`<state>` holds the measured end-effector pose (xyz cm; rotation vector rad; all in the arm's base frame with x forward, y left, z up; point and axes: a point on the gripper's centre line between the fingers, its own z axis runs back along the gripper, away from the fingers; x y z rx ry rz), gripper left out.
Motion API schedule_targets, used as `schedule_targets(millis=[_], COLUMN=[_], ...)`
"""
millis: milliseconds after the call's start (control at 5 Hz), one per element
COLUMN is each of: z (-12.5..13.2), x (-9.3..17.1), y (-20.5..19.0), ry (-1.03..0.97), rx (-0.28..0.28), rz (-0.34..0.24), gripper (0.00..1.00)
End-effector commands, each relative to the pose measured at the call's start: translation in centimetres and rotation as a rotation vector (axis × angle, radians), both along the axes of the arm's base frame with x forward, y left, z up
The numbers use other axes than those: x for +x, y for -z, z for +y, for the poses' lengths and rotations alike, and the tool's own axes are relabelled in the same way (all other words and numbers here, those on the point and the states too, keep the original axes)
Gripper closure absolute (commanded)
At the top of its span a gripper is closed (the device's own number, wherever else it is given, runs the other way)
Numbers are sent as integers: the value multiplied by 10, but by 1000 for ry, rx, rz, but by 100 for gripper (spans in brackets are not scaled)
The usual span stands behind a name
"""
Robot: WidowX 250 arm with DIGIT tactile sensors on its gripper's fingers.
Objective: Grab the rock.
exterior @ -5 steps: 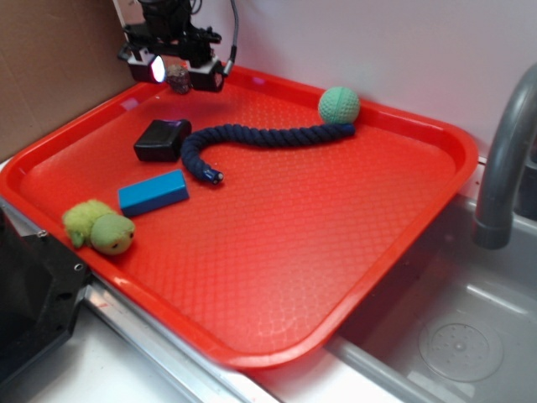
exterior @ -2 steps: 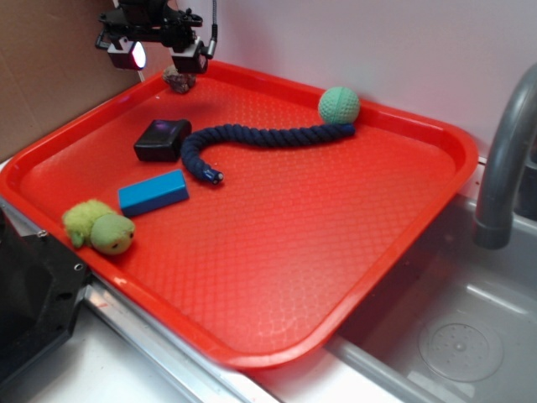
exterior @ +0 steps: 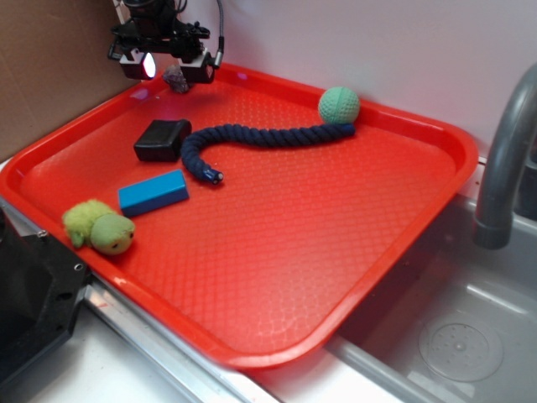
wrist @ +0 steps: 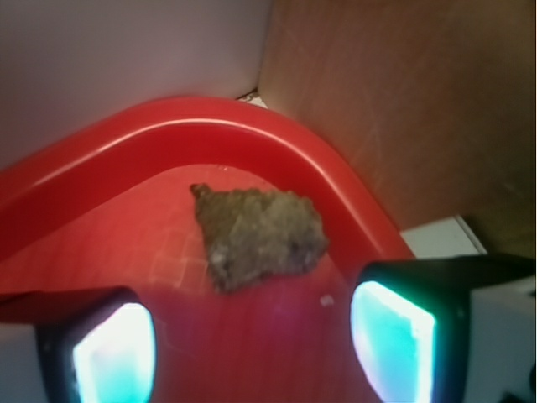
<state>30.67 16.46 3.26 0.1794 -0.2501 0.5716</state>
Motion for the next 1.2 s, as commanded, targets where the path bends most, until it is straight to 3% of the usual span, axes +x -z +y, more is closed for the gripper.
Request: schedule_targets(millis=[0,200,800,1000], z=[27,26,15,-21], x=[14,14,10,-5], y=[-4,4,-1,-36], ry=[-52,-71,-32,55], rx=[92,112,102,33], rz=[-1,10,10,7], gripper=[0,100,100,100])
